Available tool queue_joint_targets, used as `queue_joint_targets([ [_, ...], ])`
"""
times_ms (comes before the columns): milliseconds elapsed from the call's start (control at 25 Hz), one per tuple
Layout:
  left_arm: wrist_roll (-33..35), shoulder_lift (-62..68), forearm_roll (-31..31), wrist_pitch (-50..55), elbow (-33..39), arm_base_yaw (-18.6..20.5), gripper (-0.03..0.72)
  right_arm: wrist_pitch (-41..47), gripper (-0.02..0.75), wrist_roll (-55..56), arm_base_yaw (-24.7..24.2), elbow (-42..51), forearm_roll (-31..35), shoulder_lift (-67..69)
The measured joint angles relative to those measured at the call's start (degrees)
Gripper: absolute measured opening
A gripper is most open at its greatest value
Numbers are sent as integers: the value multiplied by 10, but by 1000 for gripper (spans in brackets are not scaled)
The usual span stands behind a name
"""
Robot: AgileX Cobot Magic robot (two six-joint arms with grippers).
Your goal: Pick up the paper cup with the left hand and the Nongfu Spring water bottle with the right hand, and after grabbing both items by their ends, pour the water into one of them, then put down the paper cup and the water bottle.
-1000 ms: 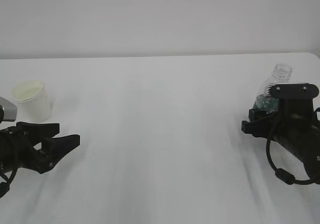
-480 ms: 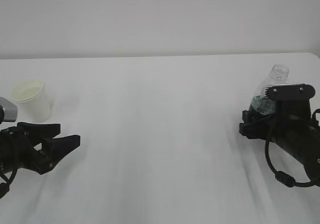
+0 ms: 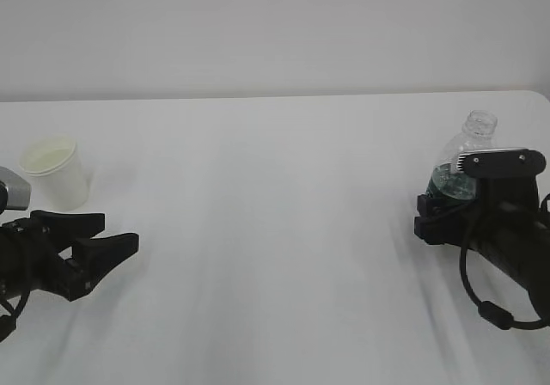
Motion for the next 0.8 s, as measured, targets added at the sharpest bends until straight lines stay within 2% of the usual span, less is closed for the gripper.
queue_joint_targets([
  [800,-1,0,-3,0,2,0,534,-1,627,0,0,107,0,-115],
])
